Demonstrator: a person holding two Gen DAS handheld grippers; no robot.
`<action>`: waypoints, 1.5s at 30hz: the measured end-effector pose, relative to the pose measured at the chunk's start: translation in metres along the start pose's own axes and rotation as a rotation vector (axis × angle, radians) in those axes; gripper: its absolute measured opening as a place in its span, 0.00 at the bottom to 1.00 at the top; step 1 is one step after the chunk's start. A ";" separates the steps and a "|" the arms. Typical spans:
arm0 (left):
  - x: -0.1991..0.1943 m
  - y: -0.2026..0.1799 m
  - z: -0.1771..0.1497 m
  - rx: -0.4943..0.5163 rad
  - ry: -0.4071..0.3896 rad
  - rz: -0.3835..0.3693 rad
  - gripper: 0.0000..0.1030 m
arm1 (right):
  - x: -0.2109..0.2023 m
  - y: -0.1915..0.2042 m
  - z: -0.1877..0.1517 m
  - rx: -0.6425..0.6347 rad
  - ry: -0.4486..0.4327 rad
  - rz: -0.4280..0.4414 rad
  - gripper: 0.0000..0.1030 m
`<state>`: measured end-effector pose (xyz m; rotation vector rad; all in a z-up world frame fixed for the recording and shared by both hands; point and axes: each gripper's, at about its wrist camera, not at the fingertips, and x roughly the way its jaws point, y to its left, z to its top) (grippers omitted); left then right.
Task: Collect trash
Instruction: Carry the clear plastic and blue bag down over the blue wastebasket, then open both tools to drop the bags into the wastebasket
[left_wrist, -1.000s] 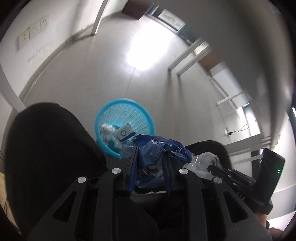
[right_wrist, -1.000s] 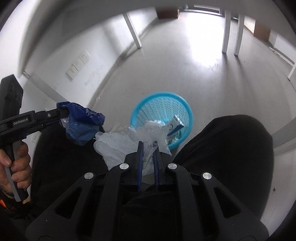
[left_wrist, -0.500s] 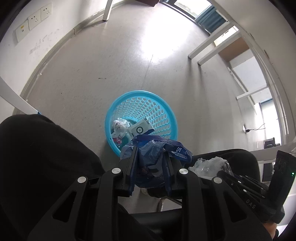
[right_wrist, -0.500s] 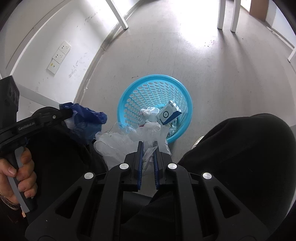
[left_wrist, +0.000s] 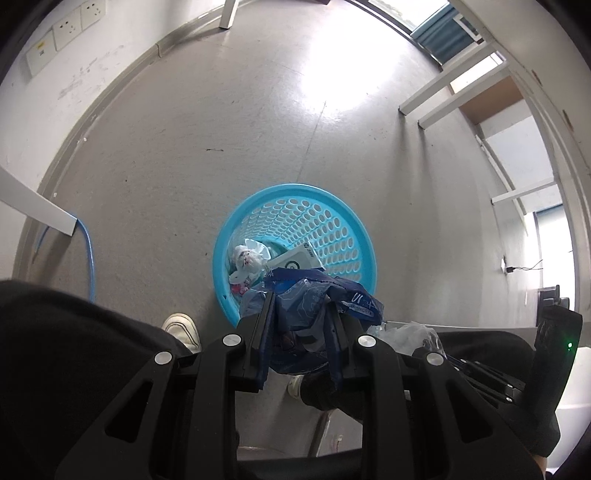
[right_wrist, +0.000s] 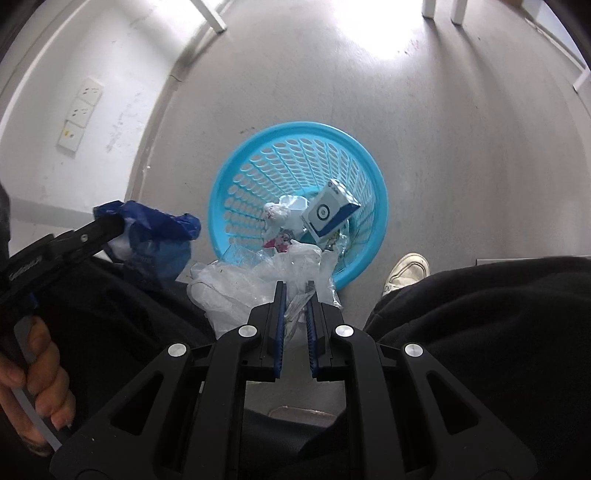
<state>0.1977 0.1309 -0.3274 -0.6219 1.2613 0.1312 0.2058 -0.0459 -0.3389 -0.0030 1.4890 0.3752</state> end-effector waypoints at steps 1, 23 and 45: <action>0.006 -0.002 0.003 0.006 0.005 0.009 0.23 | 0.005 0.000 0.003 0.000 0.009 -0.003 0.09; 0.090 -0.002 0.061 -0.011 0.080 0.049 0.23 | 0.108 -0.031 0.067 0.120 0.146 -0.099 0.10; 0.088 -0.008 0.056 -0.013 0.099 0.109 0.52 | 0.109 -0.019 0.064 0.068 0.138 -0.155 0.46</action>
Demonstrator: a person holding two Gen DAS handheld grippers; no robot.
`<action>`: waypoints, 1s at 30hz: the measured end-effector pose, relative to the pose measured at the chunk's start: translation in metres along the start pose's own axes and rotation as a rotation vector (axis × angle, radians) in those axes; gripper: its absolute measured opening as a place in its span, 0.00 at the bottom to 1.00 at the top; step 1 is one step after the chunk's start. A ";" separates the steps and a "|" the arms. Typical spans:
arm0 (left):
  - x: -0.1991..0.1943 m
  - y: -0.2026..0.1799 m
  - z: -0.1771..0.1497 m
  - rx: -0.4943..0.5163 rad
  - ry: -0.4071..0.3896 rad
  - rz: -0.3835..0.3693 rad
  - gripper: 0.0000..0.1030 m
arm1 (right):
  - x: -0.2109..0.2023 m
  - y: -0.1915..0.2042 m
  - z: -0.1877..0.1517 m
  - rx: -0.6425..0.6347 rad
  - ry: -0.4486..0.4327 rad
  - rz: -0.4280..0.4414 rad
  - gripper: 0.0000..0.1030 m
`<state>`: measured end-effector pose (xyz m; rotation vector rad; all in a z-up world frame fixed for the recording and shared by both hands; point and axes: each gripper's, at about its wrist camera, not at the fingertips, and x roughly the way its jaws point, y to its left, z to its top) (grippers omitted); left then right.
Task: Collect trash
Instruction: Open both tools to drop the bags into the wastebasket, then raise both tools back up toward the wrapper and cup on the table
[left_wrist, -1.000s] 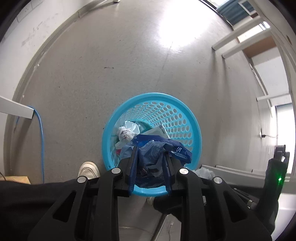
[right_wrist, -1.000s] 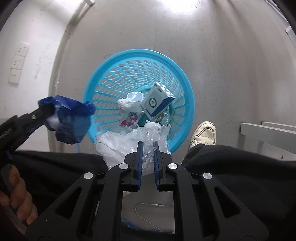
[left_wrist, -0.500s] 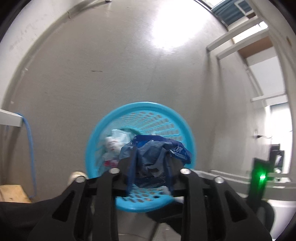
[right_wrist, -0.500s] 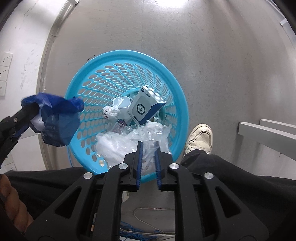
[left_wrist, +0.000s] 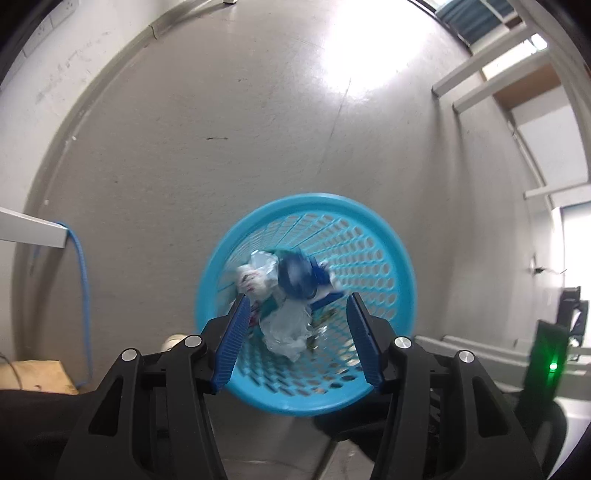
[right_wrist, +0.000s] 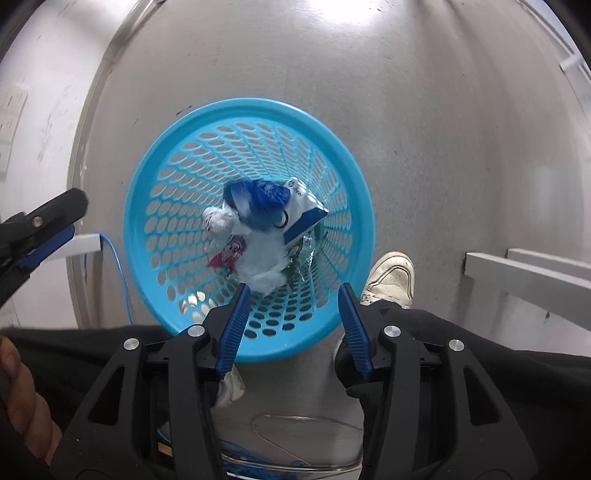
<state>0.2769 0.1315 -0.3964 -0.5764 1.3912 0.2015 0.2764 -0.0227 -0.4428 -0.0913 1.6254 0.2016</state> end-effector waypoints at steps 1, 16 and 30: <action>-0.002 0.001 -0.003 -0.001 0.006 0.013 0.52 | -0.003 0.002 -0.003 -0.013 -0.004 -0.004 0.47; -0.073 0.001 -0.056 0.084 -0.160 0.051 0.67 | -0.061 0.018 -0.048 -0.129 -0.108 -0.036 0.59; -0.155 0.003 -0.123 0.131 -0.300 0.033 0.93 | -0.152 0.011 -0.129 -0.195 -0.276 0.091 0.81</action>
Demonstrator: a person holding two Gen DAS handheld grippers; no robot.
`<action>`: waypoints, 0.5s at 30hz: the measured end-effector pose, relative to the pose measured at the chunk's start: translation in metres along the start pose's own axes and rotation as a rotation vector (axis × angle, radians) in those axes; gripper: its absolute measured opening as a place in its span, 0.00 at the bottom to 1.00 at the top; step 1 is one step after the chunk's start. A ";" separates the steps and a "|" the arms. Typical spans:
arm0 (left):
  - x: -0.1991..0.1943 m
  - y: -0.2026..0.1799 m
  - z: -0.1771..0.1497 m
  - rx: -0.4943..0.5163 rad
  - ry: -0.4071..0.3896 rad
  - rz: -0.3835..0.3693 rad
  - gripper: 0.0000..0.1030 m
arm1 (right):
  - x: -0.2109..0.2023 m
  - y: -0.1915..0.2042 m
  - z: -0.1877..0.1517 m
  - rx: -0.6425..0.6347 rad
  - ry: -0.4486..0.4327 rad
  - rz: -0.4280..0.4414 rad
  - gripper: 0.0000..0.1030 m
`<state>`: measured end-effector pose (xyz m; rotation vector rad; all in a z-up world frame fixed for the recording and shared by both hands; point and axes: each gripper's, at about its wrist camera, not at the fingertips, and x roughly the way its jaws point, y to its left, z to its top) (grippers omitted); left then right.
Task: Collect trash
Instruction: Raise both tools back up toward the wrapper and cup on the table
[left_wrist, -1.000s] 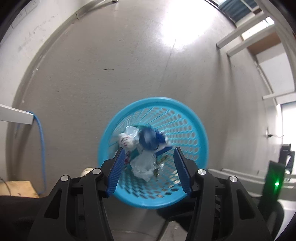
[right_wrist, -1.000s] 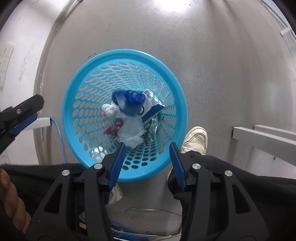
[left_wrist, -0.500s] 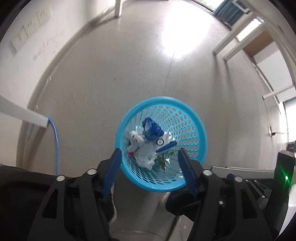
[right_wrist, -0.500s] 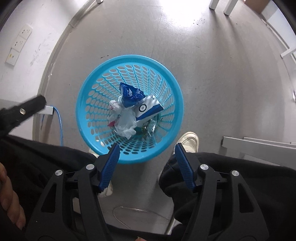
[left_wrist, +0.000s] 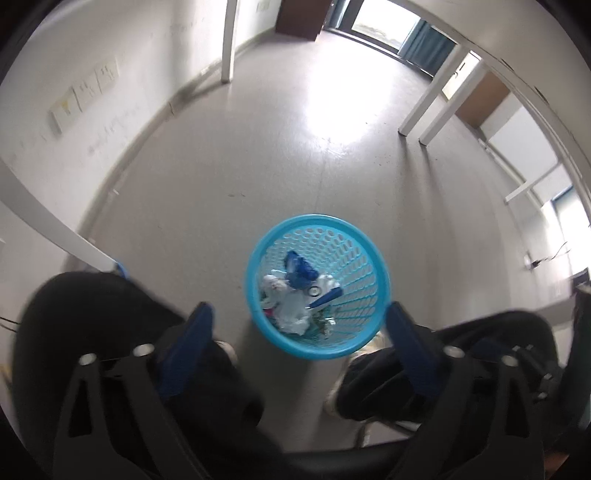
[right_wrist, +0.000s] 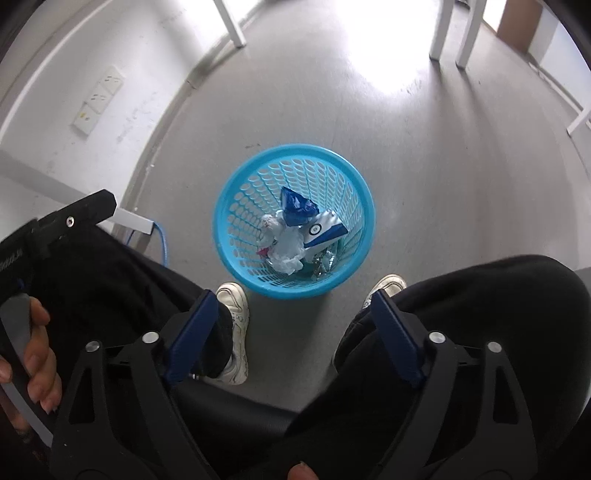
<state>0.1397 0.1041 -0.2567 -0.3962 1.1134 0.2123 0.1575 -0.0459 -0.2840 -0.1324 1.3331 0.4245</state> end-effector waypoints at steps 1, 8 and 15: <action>-0.008 -0.003 -0.004 0.016 -0.013 -0.009 0.93 | -0.007 0.001 -0.002 -0.010 -0.008 0.007 0.83; -0.077 -0.020 -0.030 0.164 -0.186 -0.011 0.94 | -0.068 0.011 -0.028 -0.085 -0.135 0.028 0.92; -0.142 -0.012 -0.034 0.165 -0.287 -0.072 0.94 | -0.126 0.014 -0.062 -0.147 -0.272 0.096 0.92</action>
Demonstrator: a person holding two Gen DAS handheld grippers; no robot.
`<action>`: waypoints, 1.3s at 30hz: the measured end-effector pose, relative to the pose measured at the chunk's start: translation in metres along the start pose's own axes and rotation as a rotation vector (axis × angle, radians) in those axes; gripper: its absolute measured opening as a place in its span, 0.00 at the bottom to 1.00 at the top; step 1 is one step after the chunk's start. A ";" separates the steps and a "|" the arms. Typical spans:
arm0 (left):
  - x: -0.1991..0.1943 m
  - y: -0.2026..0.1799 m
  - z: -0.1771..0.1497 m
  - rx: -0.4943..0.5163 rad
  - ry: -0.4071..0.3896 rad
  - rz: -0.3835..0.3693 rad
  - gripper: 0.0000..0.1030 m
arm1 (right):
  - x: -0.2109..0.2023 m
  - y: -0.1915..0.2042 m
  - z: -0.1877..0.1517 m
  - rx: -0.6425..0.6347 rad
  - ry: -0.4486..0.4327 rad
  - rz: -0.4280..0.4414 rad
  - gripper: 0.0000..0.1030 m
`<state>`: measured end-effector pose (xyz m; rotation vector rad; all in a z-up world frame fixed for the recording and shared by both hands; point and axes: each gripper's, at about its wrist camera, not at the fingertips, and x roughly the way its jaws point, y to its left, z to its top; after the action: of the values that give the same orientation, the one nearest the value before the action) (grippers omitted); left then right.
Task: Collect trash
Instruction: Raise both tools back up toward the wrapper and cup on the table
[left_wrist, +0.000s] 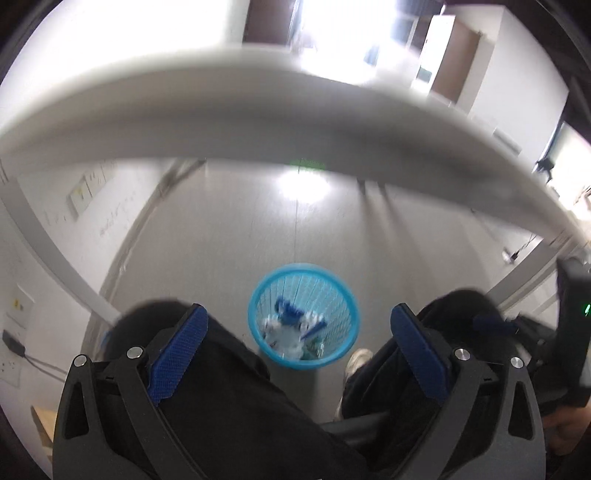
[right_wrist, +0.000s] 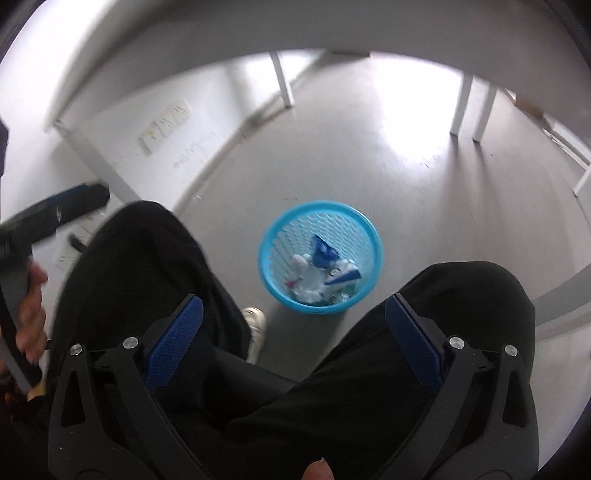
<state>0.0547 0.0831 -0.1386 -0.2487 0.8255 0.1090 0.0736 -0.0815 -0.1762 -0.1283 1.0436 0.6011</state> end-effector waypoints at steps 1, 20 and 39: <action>-0.013 0.001 0.006 0.005 -0.035 -0.005 0.94 | -0.011 0.002 0.000 0.002 -0.021 0.024 0.92; -0.064 -0.002 0.113 0.067 -0.296 -0.033 0.94 | -0.171 0.015 0.103 -0.043 -0.433 -0.024 0.92; 0.036 -0.018 0.241 0.105 -0.119 0.012 0.94 | -0.107 -0.051 0.304 0.030 -0.349 -0.079 0.87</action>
<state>0.2545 0.1290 -0.0049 -0.1366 0.7122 0.0906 0.2969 -0.0530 0.0604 -0.0351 0.7058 0.5140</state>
